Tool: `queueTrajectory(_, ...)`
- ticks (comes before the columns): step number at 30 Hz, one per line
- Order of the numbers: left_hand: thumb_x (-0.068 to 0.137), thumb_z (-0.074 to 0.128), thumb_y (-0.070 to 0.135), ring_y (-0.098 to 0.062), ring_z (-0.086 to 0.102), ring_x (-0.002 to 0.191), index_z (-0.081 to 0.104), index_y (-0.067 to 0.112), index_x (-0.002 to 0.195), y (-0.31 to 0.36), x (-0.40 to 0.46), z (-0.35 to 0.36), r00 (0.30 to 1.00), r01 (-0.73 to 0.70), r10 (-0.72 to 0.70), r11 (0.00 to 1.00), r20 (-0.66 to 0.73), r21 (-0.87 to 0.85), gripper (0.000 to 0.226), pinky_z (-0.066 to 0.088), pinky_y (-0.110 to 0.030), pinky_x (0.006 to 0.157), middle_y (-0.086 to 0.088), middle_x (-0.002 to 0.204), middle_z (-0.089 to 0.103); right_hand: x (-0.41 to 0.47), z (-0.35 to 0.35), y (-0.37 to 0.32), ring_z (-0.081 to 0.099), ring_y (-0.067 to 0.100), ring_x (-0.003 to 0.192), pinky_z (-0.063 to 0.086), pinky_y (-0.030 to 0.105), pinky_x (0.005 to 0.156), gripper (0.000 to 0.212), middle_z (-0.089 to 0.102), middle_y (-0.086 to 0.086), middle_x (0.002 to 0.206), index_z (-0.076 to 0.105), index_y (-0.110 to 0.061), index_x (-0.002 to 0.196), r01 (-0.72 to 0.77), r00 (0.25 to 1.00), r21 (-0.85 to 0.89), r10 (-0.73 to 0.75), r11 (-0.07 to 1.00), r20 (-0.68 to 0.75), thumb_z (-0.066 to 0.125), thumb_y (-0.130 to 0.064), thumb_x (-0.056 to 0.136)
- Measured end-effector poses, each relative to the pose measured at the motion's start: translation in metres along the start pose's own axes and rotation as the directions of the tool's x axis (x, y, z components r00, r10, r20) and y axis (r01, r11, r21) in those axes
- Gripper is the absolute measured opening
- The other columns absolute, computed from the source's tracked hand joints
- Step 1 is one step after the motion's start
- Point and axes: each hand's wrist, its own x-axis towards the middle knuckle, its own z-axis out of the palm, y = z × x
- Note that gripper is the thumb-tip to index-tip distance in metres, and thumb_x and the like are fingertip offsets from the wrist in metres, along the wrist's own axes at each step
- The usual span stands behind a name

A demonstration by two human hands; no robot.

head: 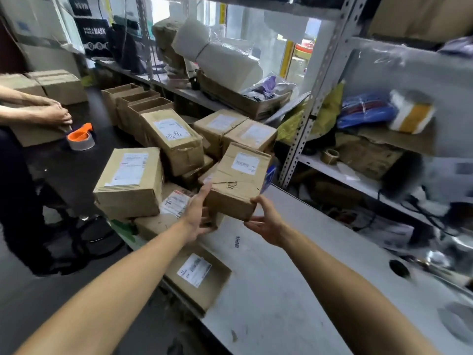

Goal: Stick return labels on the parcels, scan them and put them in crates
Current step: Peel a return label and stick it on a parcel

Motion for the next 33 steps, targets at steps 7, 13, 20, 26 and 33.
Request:
queueTrajectory(7,0.074,0.079,0.057,-0.029,0.068,0.102,0.025,0.027,0.157,-0.079,-0.009,0.083,0.969,0.129,-0.184,0.946,0.166,0.296,0.104,0.057,-0.038,0.08,-0.009,0.127,0.061,-0.084,-0.138,0.05,0.064,0.031,0.095,0.055,0.044,0.095,0.064,0.06,0.016,0.109,0.046,-0.034,0.136,-0.029,0.998,-0.17,0.018,0.985,-0.068,0.062,-0.041,0.074)
queueTrajectory(13,0.083,0.081,0.03,-0.031,0.063,0.114,0.015,0.027,0.161,-0.166,-0.039,0.171,0.906,0.183,-0.299,0.915,0.301,0.359,0.102,0.059,-0.038,0.084,-0.015,0.146,0.046,-0.169,-0.252,0.114,0.072,0.024,0.097,0.056,0.031,0.075,0.058,0.063,0.01,0.124,0.051,-0.029,0.138,-0.128,0.955,-0.363,0.016,0.923,-0.297,0.064,-0.054,0.088)
queueTrajectory(20,0.081,0.083,0.032,-0.019,0.068,0.105,0.057,0.028,0.141,-0.246,-0.075,0.251,0.846,0.131,-0.325,0.895,0.423,0.426,0.066,0.058,-0.03,0.079,-0.004,0.128,0.068,-0.274,-0.346,0.214,0.059,0.024,0.103,0.045,0.03,0.082,0.021,0.062,0.004,0.103,0.067,-0.017,0.111,-0.248,0.445,-0.437,-0.3,0.865,-0.844,0.068,-0.023,0.091)
queueTrajectory(26,0.073,0.088,0.035,-0.021,0.067,0.109,0.053,0.025,0.146,-0.272,-0.092,0.277,0.864,0.098,-0.31,0.876,0.396,0.472,0.081,0.058,-0.033,0.088,-0.005,0.131,0.064,-0.305,-0.391,0.259,0.048,0.036,0.125,0.045,0.041,0.098,0.067,0.047,0.015,0.144,0.034,-0.015,0.151,-0.34,0.311,0.007,0.12,0.94,-0.943,0.066,-0.025,0.093)
queueTrajectory(33,0.067,0.091,0.043,-0.025,0.066,0.114,0.047,0.025,0.15,-0.271,-0.09,0.278,0.897,0.041,-0.255,0.862,0.362,0.505,0.096,0.055,-0.044,0.1,-0.007,0.134,0.062,-0.292,-0.42,0.263,0.058,0.031,0.091,0.049,0.038,0.077,0.04,0.058,0.014,0.101,0.053,-0.003,0.125,-0.337,0.52,0.123,0.293,0.933,-0.802,0.068,-0.019,0.091)
